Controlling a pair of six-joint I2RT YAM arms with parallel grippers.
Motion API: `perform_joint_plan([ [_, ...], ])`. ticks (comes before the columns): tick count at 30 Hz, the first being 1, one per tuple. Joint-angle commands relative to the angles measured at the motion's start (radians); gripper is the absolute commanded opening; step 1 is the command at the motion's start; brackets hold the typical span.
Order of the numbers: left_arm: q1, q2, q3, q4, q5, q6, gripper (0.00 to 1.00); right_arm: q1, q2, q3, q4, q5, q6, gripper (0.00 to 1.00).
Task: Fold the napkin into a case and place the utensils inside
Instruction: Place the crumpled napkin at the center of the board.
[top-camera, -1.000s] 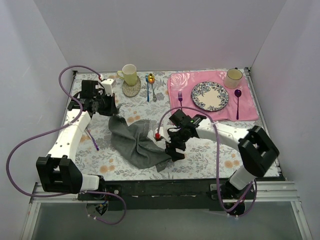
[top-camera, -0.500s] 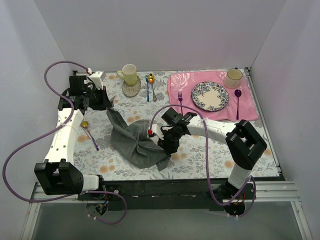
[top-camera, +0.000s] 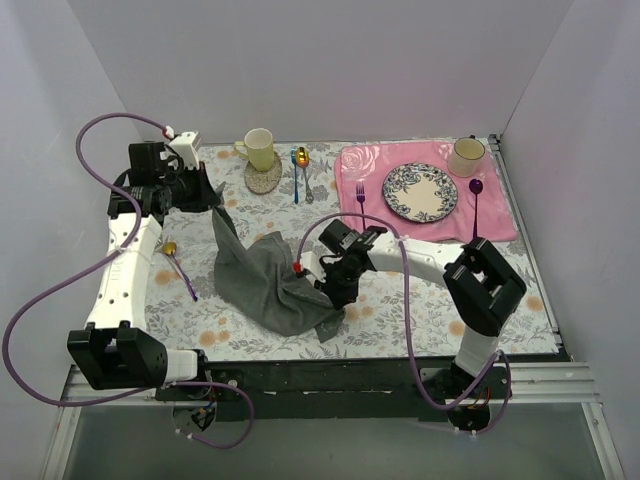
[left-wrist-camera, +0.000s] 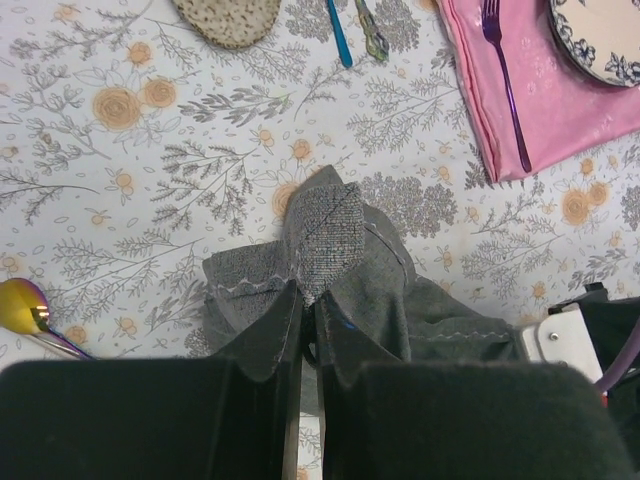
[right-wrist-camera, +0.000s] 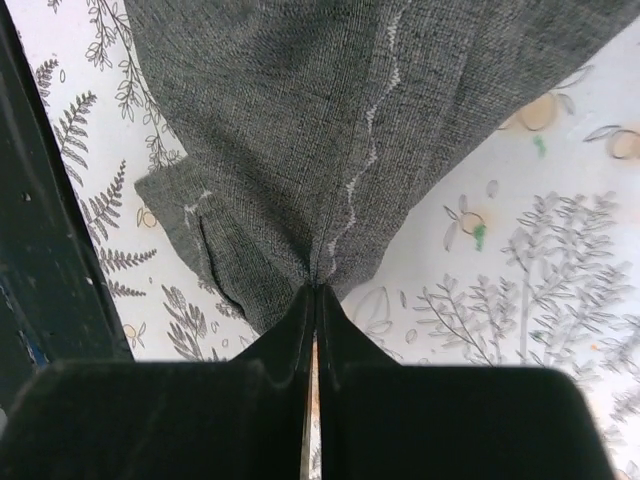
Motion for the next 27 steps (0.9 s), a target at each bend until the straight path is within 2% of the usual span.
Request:
perform_joint_plan([
  [1,0.012,-0.061,0.114,-0.010,-0.069,-0.037,0.00,-0.010,-0.154,0.114,-0.056,0.092,-0.032,0.01],
  [5,0.015,-0.099,0.227,0.005,-0.172,-0.069,0.00,-0.043,-0.281,0.201,-0.004,0.234,-0.060,0.01],
  [9,0.014,-0.135,0.348,0.017,-0.304,-0.074,0.00,-0.058,-0.334,0.304,-0.050,0.331,-0.084,0.01],
  [11,0.015,-0.129,0.390,-0.021,-0.298,-0.033,0.00,-0.069,-0.345,0.345,-0.076,0.348,-0.077,0.01],
  [14,0.015,-0.148,0.383,-0.122,-0.162,0.077,0.00,-0.072,-0.376,0.318,-0.117,0.348,-0.075,0.01],
  [15,0.015,-0.162,0.357,-0.198,-0.084,0.220,0.00,-0.073,-0.394,0.296,-0.128,0.331,-0.078,0.01],
  [16,0.015,-0.176,0.279,-0.243,0.015,0.278,0.00,-0.073,-0.402,0.273,-0.148,0.318,-0.087,0.01],
  [18,0.015,-0.245,0.155,-0.318,0.056,0.423,0.00,-0.070,-0.422,0.175,-0.160,0.281,-0.126,0.01],
  [19,0.015,-0.262,0.042,-0.347,0.080,0.482,0.00,-0.070,-0.423,0.137,-0.159,0.276,-0.133,0.01],
  [21,0.014,-0.296,-0.077,-0.424,0.081,0.576,0.00,-0.070,-0.416,0.050,-0.163,0.256,-0.165,0.01],
  [23,0.015,-0.308,-0.213,-0.435,0.064,0.677,0.00,-0.069,-0.400,0.014,-0.183,0.250,-0.181,0.01],
  [27,0.015,-0.331,-0.321,-0.402,0.045,0.737,0.00,-0.069,-0.371,-0.043,-0.234,0.218,-0.205,0.01],
])
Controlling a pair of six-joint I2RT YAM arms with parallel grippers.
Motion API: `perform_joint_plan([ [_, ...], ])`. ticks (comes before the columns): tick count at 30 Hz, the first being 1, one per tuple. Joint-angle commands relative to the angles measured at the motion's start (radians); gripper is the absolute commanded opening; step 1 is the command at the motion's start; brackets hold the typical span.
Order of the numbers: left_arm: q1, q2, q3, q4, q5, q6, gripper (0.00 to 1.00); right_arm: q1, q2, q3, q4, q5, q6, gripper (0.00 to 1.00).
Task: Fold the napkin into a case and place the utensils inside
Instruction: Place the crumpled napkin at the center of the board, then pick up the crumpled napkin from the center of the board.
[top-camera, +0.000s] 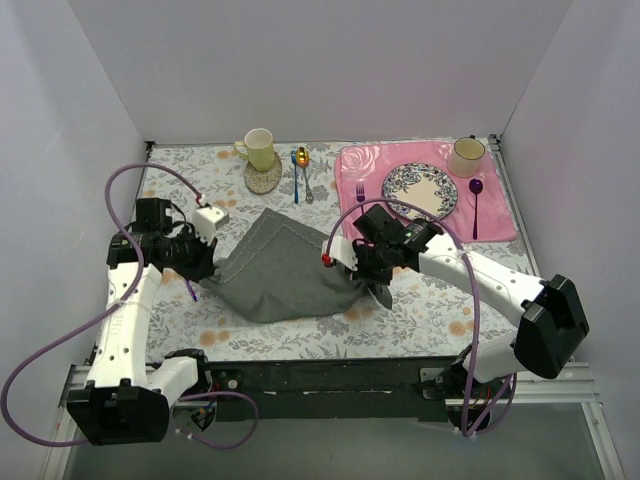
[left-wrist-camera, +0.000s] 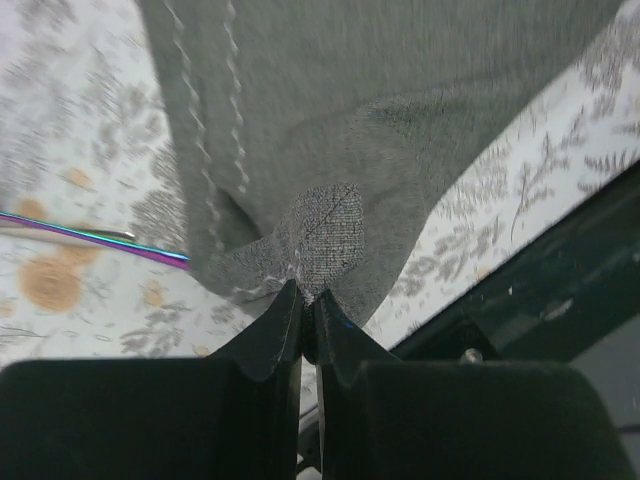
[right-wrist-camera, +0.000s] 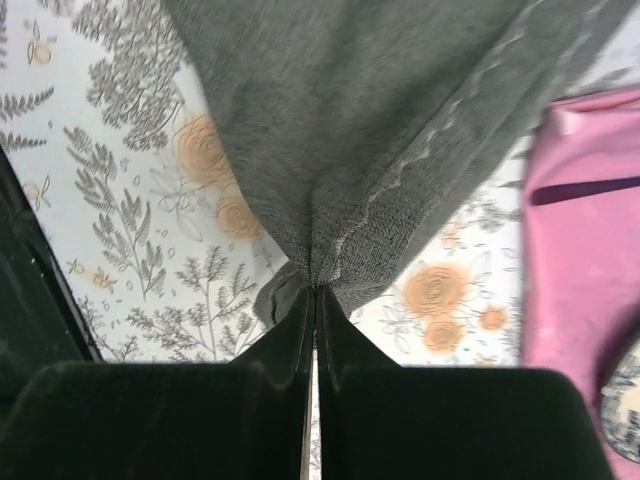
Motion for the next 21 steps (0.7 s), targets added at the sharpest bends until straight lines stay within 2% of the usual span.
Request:
perform_joint_plan([
  [1,0.003,-0.042,-0.068,-0.044,0.028,0.171,0.00,0.003,-0.003,-0.034,-0.077,-0.077,-0.066,0.01],
  [2,0.003,-0.038,-0.073,-0.042,0.031,0.162,0.00,0.001,-0.002,-0.035,-0.093,-0.095,-0.071,0.01],
  [3,0.003,-0.030,-0.076,-0.044,0.037,0.156,0.00,0.003,0.003,-0.028,-0.107,-0.112,-0.069,0.31],
  [4,0.003,-0.012,-0.079,-0.039,0.037,0.142,0.00,0.000,0.010,0.021,-0.110,-0.115,-0.068,0.55],
  [5,0.002,-0.006,-0.085,-0.027,0.027,0.093,0.00,-0.010,0.016,0.053,-0.104,-0.124,-0.054,0.91],
  [6,0.003,0.001,-0.099,0.022,-0.001,0.068,0.00,-0.019,0.044,0.093,-0.057,-0.159,-0.040,0.99],
  [8,0.003,0.010,-0.113,0.073,-0.024,-0.004,0.00,-0.034,0.099,0.231,-0.009,-0.178,0.022,0.99],
  [10,0.003,0.021,-0.116,0.130,-0.044,-0.087,0.00,-0.037,0.223,0.328,0.040,-0.193,0.062,0.99],
  [11,0.003,0.037,-0.113,0.153,-0.048,-0.111,0.00,-0.042,0.269,0.433,0.051,-0.207,0.094,0.99],
  [15,0.005,0.063,-0.100,0.205,-0.075,-0.211,0.00,-0.043,0.543,0.696,0.106,-0.273,0.194,0.86],
  [17,0.006,0.070,-0.091,0.217,-0.081,-0.260,0.00,-0.040,0.631,0.794,0.122,-0.288,0.225,0.81],
  [18,0.006,0.080,-0.087,0.225,-0.084,-0.277,0.00,-0.040,0.712,0.895,0.128,-0.292,0.240,0.77],
  [21,0.008,0.096,-0.070,0.236,-0.085,-0.334,0.00,-0.040,0.844,1.030,0.148,-0.263,0.283,0.75],
])
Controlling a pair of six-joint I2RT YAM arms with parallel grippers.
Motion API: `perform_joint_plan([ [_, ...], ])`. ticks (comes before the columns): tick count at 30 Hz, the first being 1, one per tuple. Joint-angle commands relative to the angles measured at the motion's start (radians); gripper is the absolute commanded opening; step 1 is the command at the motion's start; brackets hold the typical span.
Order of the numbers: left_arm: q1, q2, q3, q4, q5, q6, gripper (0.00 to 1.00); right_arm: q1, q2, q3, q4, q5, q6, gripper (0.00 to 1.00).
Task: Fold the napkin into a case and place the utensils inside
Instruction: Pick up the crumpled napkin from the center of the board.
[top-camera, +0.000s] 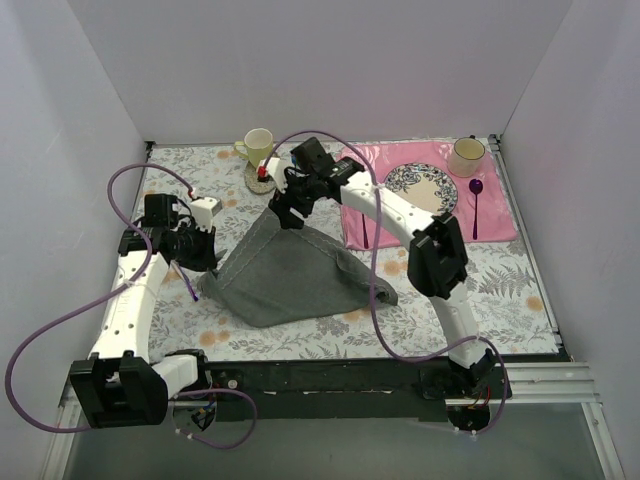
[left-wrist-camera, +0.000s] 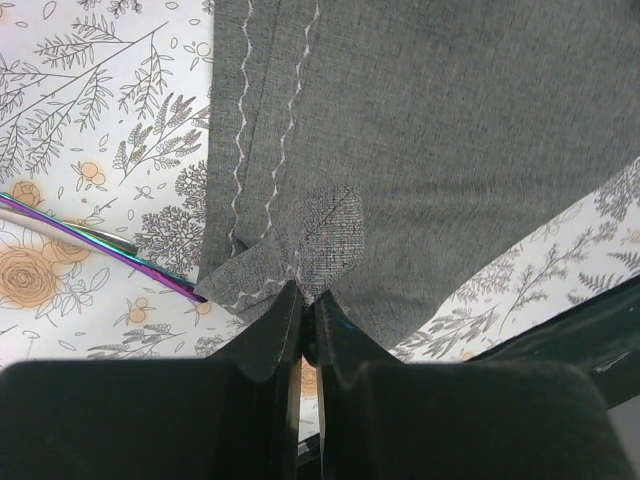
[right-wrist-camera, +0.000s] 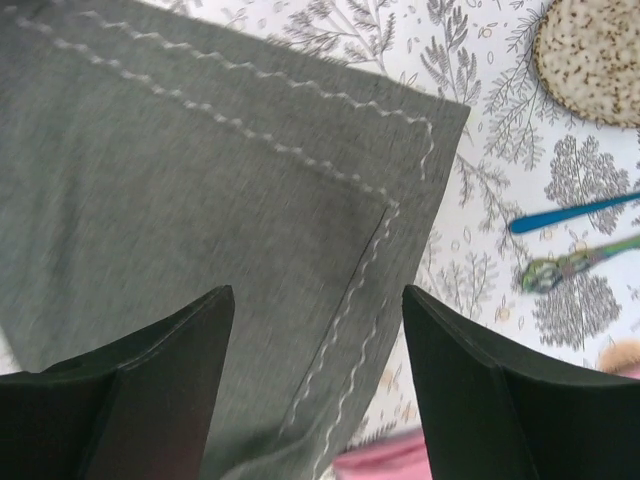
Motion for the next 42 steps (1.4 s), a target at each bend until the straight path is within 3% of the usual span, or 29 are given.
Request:
perform_joint_plan([
  [1,0.007,0.010,0.046,0.057,-0.012,-0.124,0.00,0.003,0.160,0.187,0.048,-0.008,0.098,0.74],
  [12,0.007,0.057,0.083,0.065,0.077,-0.205,0.00,0.002,0.262,0.121,0.240,0.067,0.166,0.65],
  [24,0.007,0.068,0.073,0.083,0.085,-0.223,0.00,0.002,0.358,0.120,0.283,0.145,0.145,0.72],
  [25,0.007,0.068,0.073,0.085,0.085,-0.223,0.00,0.002,0.363,0.120,0.282,0.145,0.140,0.70],
  [28,0.007,0.071,0.069,0.092,0.080,-0.225,0.00,0.002,0.363,0.094,0.282,0.147,0.138,0.51],
  [29,0.007,0.072,0.069,0.094,0.080,-0.225,0.00,0.002,0.360,0.086,0.282,0.147,0.137,0.34],
  [32,0.007,0.080,0.069,0.100,0.071,-0.222,0.00,0.002,0.331,0.061,0.275,0.154,0.129,0.02],
  [42,0.007,0.163,0.099,0.112,0.058,-0.191,0.00,-0.018,0.015,-0.096,0.194,0.110,0.037,0.01],
])
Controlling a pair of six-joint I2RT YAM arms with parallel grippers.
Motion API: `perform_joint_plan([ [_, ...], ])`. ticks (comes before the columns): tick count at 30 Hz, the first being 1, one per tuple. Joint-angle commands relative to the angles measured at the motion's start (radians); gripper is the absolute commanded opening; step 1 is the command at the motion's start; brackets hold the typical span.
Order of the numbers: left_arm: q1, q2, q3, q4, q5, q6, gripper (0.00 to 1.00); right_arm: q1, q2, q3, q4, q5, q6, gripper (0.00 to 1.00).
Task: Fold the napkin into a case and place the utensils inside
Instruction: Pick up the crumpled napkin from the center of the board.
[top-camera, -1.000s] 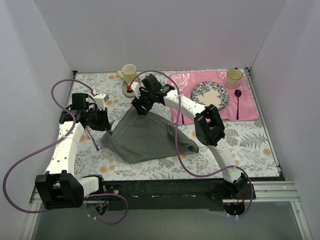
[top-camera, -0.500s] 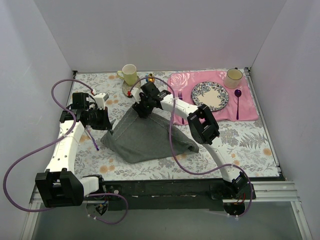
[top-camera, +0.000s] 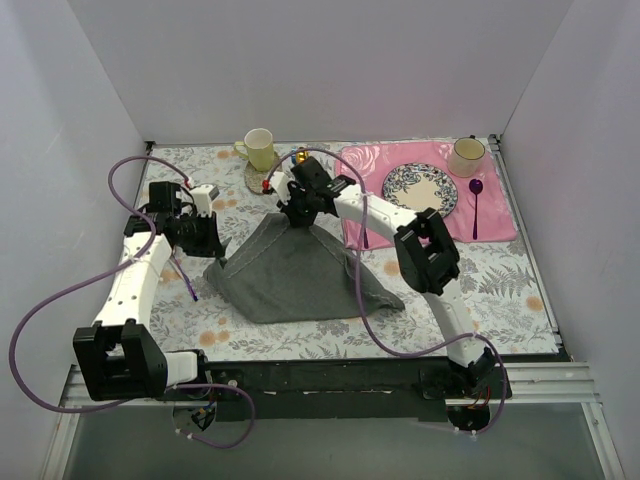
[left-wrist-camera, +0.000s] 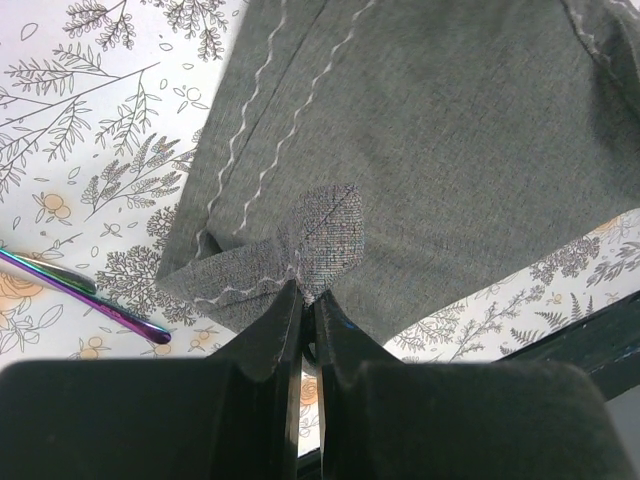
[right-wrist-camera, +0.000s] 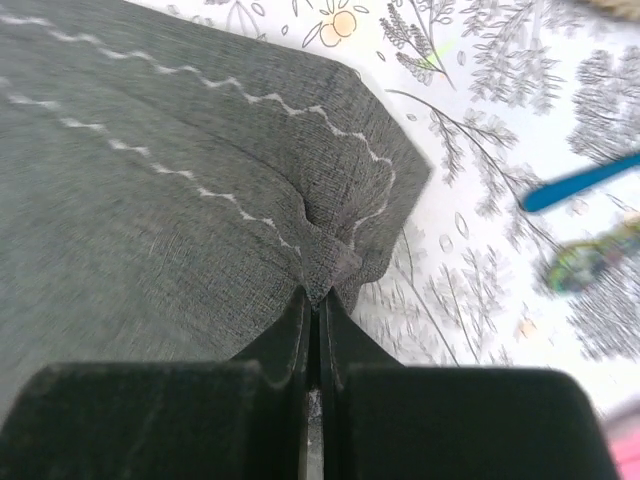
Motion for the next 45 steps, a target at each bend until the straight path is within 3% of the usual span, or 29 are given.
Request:
perform_joint_plan([
  [1,0.004,0.045,0.056,0.009,0.033,0.024,0.00,-0.011,-0.221,-0.098,-0.022,-0.036,-0.069,0.01],
  [8,-0.003,0.175,0.082,-0.022,0.124,0.060,0.02,-0.012,-0.420,-0.370,-0.051,-0.074,-0.107,0.01],
  [11,0.007,0.180,0.041,0.049,0.047,0.036,0.04,-0.011,-0.491,-0.485,-0.047,-0.071,-0.101,0.01],
  [12,0.042,0.169,0.000,0.127,-0.089,-0.007,0.06,-0.010,-0.528,-0.581,-0.003,-0.044,-0.097,0.01],
  [15,0.100,0.166,-0.031,0.177,-0.195,-0.027,0.10,-0.010,-0.531,-0.611,0.035,-0.021,-0.080,0.01],
  [16,0.118,0.152,-0.040,0.191,-0.215,-0.030,0.16,-0.010,-0.516,-0.605,0.038,-0.021,-0.066,0.01],
  [17,0.154,0.151,-0.047,0.199,-0.233,-0.027,0.38,-0.010,-0.506,-0.595,0.038,-0.016,-0.058,0.01],
  [19,0.187,0.131,-0.031,0.196,-0.173,-0.004,0.53,-0.011,-0.476,-0.550,0.032,-0.028,-0.045,0.01],
  [20,0.238,0.112,-0.018,0.179,-0.083,0.070,0.65,-0.012,-0.468,-0.531,0.024,-0.037,-0.032,0.01],
  [21,0.255,0.093,0.008,0.139,0.167,0.114,0.70,-0.012,-0.462,-0.519,0.016,-0.054,-0.025,0.01],
  [23,0.257,0.027,0.013,0.146,0.313,0.160,0.74,-0.011,-0.466,-0.512,0.027,-0.112,-0.003,0.01],
  [27,0.257,-0.021,-0.021,0.214,0.672,0.275,0.76,-0.010,-0.497,-0.535,0.059,-0.195,0.034,0.01],
  [28,0.257,-0.033,-0.069,0.250,0.816,0.268,0.77,-0.013,-0.517,-0.543,0.080,-0.211,0.038,0.01],
  [30,0.229,-0.070,-0.125,0.452,0.877,0.161,0.77,-0.015,-0.543,-0.583,0.114,-0.223,0.058,0.01],
  [31,0.208,-0.072,-0.160,0.494,0.889,0.086,0.77,-0.015,-0.571,-0.598,0.137,-0.241,0.066,0.01],
  [35,0.033,-0.096,-0.243,0.635,0.894,0.036,0.74,-0.016,-0.623,-0.660,0.264,-0.281,0.120,0.01],
  [37,-0.009,-0.145,-0.312,0.879,0.854,-0.116,0.73,-0.016,-0.637,-0.678,0.292,-0.297,0.138,0.01],
  [39,-0.042,-0.161,-0.381,1.042,0.824,-0.147,0.72,-0.016,-0.637,-0.674,0.297,-0.304,0.141,0.01],
  [45,-0.213,-0.087,-0.350,1.083,0.712,-0.085,0.63,-0.016,-0.643,-0.672,0.292,-0.333,0.138,0.01],
])
